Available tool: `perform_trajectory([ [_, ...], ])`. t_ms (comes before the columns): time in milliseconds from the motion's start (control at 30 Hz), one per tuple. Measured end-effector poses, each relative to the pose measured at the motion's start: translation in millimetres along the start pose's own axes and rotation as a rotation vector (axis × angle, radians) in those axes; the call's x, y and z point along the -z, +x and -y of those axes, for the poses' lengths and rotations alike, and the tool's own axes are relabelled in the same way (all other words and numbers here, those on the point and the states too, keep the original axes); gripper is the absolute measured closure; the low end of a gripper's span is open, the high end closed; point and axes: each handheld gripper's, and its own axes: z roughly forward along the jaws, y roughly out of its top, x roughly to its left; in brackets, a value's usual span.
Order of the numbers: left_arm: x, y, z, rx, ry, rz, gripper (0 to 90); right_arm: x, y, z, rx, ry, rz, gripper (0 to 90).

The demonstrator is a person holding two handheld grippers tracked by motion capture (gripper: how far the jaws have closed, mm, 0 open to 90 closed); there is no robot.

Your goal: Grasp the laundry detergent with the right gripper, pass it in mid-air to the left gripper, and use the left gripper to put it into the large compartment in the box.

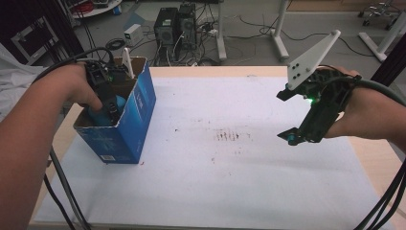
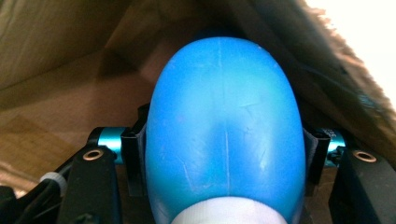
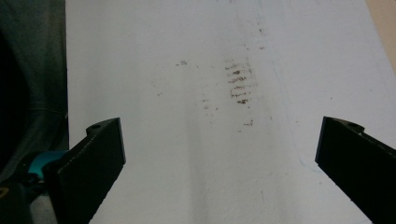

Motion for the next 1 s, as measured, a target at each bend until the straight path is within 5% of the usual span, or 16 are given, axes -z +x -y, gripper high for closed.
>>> perform_trajectory([
  [400,5.7,-4.0,1.9,-0.007,-0.005,-0.002,31.0,-0.7,0.2,-0.1,-0.001,-0.003,0.000,0.6],
  [1000,36.7,-13.7,6.0,-0.012,-0.016,-0.039,23.0,-1.8,-0.1,-2.5,0.002,-0.004,-0.004,0.6],
])
